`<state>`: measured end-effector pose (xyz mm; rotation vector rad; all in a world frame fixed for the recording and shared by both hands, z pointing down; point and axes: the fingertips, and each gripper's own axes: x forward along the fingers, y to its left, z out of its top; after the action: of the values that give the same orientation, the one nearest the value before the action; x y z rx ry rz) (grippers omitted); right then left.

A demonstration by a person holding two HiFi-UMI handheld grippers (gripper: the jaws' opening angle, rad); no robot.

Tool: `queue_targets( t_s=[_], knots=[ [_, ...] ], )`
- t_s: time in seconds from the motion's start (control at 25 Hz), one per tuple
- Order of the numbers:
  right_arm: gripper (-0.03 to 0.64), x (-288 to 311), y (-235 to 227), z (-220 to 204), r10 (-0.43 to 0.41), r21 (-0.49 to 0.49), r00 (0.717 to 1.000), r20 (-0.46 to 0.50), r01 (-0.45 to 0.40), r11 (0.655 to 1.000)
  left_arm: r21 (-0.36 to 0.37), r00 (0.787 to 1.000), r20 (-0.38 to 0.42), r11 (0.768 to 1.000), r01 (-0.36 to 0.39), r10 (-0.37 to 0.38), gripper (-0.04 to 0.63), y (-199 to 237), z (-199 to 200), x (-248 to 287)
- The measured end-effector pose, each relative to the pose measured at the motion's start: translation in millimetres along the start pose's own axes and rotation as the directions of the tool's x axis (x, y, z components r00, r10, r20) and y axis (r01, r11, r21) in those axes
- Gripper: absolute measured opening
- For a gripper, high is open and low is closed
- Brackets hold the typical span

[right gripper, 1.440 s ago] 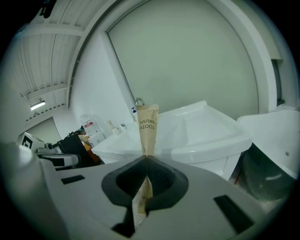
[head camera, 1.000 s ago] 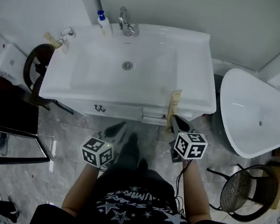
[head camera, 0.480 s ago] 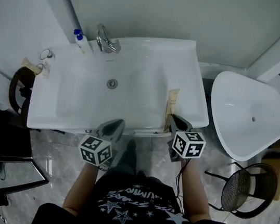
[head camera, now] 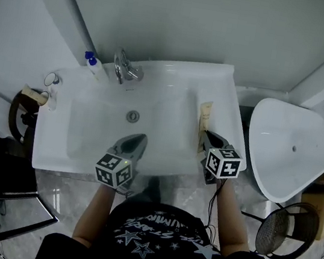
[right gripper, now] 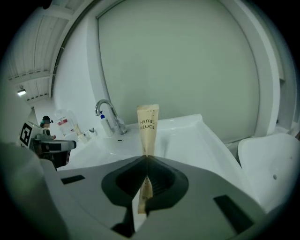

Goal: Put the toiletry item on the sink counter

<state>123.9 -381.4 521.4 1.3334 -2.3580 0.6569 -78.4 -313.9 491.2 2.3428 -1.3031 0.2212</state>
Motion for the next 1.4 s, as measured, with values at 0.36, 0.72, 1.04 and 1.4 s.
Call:
queue_targets(
  t_s=[0.36,0.72,1.04,1.4],
  knots=[
    [0.017,53,-35,32,-0.102,-0.197,0.988,-0.120,0.077,0.977,0.016,1.000,0.013,1.000,0.006,-0.006,0.020,49,36,33],
    [0.017,103,-64,61,-0.249,-0.601,0.953,-0.175,0.097,0.793,0.060,1.000,-0.005,0.998,-0.019,0.019,0.020,86,41,60],
    [0.017,148,-82,69,-0.299,-0.780,0.929,-0.218,0.018,0.626,0.092,0.999,-0.015,0.995,-0.044,0.046,0.020,101,41,79],
    [0.017,191,-97,68,-0.295,-0.866,0.910,-0.291,-0.119,0.486,0.119,0.997,-0.019,0.990,-0.071,0.074,0.020,113,38,99]
  ],
)
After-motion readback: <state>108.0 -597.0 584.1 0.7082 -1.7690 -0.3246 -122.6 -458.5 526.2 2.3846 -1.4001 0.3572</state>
